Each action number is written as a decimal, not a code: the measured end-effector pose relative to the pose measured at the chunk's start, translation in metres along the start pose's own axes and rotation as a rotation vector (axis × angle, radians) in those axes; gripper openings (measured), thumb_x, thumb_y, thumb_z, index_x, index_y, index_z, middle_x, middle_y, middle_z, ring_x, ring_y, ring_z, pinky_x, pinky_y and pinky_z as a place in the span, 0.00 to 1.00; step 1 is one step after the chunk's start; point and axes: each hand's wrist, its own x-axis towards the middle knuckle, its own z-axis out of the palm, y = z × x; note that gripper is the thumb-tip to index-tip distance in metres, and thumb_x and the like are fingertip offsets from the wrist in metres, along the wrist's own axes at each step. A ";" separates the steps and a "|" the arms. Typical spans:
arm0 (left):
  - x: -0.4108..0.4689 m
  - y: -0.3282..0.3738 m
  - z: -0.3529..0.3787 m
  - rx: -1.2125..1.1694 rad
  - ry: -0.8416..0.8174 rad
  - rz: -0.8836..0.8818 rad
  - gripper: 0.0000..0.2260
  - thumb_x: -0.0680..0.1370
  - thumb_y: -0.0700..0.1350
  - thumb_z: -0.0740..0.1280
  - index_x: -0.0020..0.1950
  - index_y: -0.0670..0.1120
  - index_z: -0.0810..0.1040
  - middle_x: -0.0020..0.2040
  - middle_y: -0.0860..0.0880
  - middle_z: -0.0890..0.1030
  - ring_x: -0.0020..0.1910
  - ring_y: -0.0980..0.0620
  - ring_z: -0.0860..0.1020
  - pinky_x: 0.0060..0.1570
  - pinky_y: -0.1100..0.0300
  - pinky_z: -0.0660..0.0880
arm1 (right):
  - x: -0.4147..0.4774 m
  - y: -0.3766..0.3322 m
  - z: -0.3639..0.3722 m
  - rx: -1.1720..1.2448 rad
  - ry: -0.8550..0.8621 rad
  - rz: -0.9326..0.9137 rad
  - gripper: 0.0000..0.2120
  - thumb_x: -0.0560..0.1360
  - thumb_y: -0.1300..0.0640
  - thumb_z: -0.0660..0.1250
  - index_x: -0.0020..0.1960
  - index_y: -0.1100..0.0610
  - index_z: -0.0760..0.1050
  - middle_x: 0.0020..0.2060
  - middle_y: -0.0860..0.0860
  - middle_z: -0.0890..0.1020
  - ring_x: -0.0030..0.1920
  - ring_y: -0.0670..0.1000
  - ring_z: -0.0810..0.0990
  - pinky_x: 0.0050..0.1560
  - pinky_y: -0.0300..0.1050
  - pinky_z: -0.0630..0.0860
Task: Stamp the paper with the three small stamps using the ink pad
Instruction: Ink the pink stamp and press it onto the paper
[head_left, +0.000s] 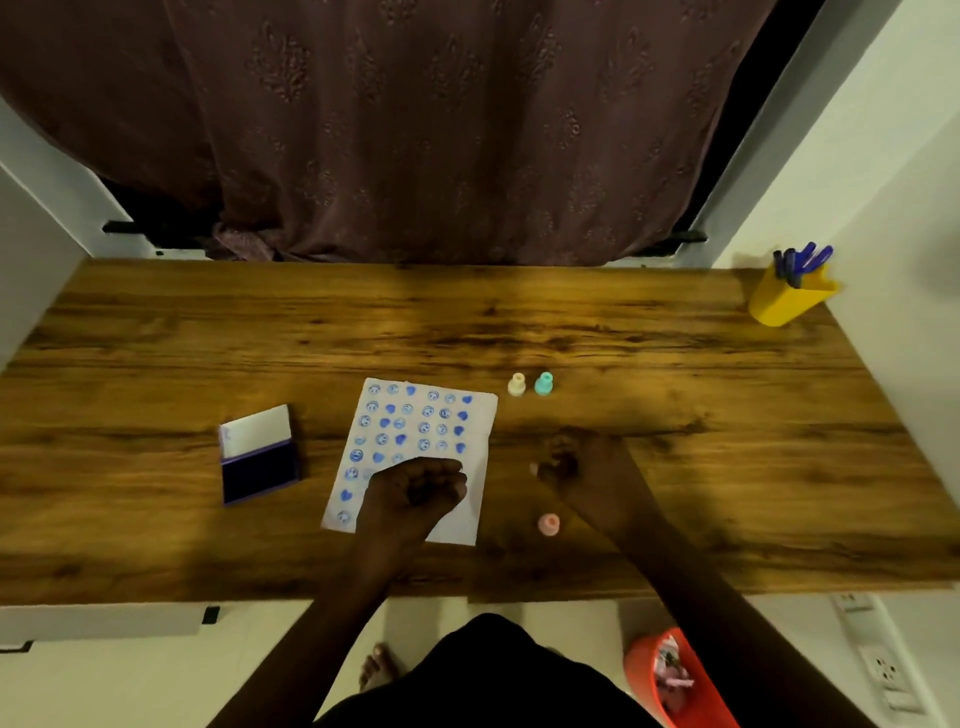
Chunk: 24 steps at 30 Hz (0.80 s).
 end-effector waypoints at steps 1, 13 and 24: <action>0.000 0.000 0.001 0.004 -0.006 0.001 0.11 0.74 0.38 0.78 0.54 0.48 0.87 0.50 0.48 0.90 0.53 0.49 0.87 0.59 0.42 0.83 | -0.008 0.003 0.004 -0.008 -0.012 -0.006 0.16 0.74 0.46 0.75 0.58 0.52 0.83 0.52 0.46 0.86 0.51 0.46 0.84 0.55 0.39 0.79; -0.001 0.001 0.009 0.019 -0.068 0.011 0.09 0.74 0.42 0.78 0.51 0.54 0.87 0.49 0.48 0.90 0.53 0.47 0.87 0.60 0.38 0.81 | -0.037 0.020 0.031 -0.280 -0.099 -0.031 0.11 0.80 0.47 0.66 0.55 0.52 0.80 0.55 0.51 0.83 0.54 0.52 0.82 0.50 0.41 0.72; -0.011 0.013 0.002 -0.079 -0.150 0.034 0.14 0.75 0.40 0.77 0.54 0.57 0.87 0.48 0.47 0.90 0.50 0.46 0.88 0.57 0.43 0.84 | -0.022 -0.036 0.011 0.427 -0.011 0.130 0.14 0.75 0.43 0.73 0.42 0.54 0.86 0.34 0.48 0.87 0.36 0.44 0.85 0.42 0.41 0.79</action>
